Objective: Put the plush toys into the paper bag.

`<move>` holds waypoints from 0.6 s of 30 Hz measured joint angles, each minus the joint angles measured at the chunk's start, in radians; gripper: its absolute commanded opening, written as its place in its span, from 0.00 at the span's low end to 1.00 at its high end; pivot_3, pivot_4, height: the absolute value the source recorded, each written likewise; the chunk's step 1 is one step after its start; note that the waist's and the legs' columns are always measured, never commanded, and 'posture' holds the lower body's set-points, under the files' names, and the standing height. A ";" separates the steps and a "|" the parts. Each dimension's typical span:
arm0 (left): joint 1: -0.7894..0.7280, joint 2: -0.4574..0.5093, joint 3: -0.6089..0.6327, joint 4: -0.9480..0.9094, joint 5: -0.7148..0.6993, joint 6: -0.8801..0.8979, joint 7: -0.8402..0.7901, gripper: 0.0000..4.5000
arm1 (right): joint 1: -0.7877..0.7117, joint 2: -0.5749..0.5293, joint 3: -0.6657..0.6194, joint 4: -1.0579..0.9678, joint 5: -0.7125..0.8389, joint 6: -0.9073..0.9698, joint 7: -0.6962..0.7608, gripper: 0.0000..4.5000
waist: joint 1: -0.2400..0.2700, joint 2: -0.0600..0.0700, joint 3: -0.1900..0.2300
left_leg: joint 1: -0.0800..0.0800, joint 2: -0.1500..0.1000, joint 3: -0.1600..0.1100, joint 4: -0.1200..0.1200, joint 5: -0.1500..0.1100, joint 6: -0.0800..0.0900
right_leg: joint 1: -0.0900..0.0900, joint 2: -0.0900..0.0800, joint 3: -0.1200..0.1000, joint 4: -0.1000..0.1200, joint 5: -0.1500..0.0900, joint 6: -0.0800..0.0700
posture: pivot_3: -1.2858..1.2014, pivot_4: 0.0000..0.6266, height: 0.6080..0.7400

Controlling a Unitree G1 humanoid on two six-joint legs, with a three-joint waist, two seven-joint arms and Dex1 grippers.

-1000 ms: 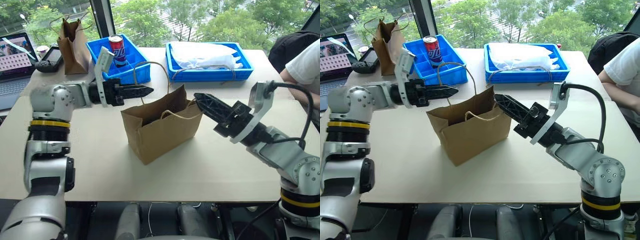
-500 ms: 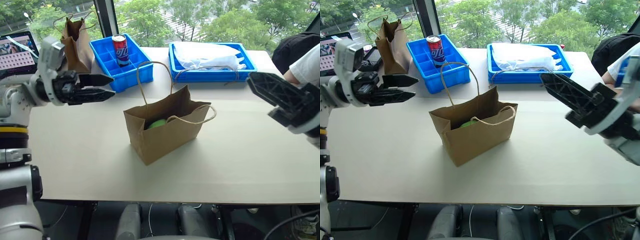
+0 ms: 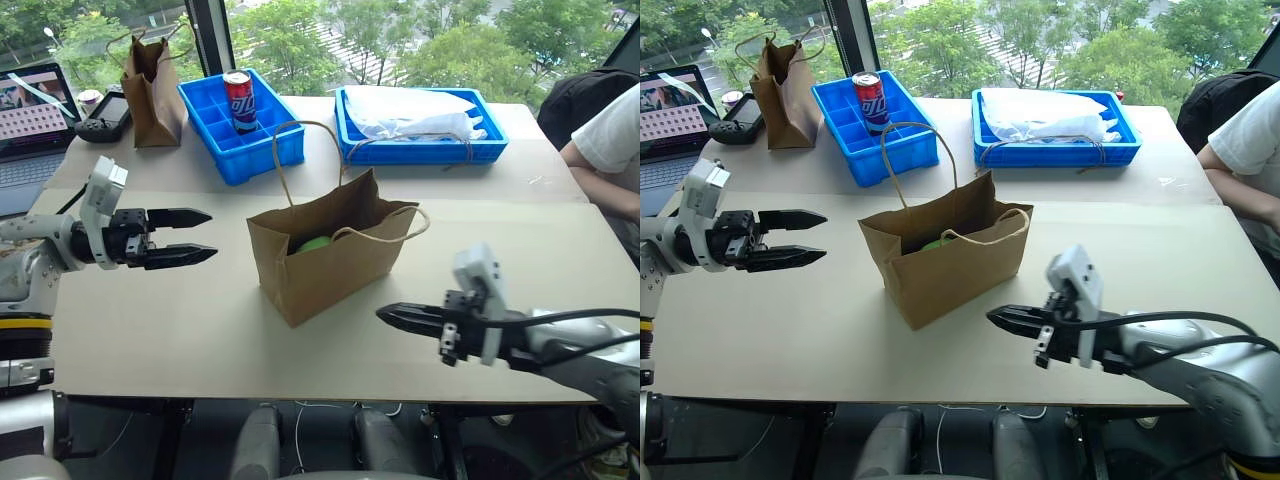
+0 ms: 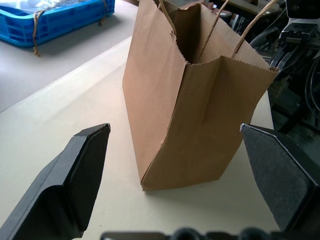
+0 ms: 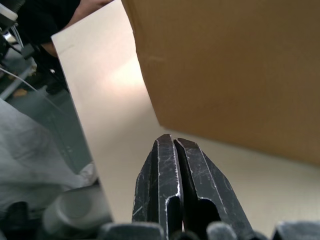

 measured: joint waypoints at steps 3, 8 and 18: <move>0.007 -0.042 -0.011 -0.046 0.000 0.013 0.048 1.00 | -0.096 0.112 0.134 0.049 -0.153 -0.048 -0.034 0.04 | 0.001 0.000 0.000 | -0.001 0.000 0.000 0.000 0.000 0.000 | -0.001 0.000 0.000 0.000 0.000 -0.001 | 0.52 0.24 0.68; 0.020 -0.086 -0.022 -0.132 -0.012 0.060 0.117 1.00 | -0.152 0.233 0.227 0.149 -0.326 -0.111 -0.053 0.04 | 0.003 0.000 0.000 | -0.001 -0.001 0.000 0.000 0.000 0.000 | -0.001 0.000 -0.001 0.001 0.000 -0.001 | 0.52 0.24 0.68; 0.091 -0.105 -0.038 -0.367 -0.125 0.241 0.232 1.00 | -0.191 0.389 0.236 0.270 -0.462 -0.140 -0.071 0.04 | -0.002 0.000 0.000 | 0.000 0.000 -0.001 0.000 0.000 0.000 | 0.000 0.000 -0.001 0.002 0.001 -0.001 | 0.52 0.24 0.68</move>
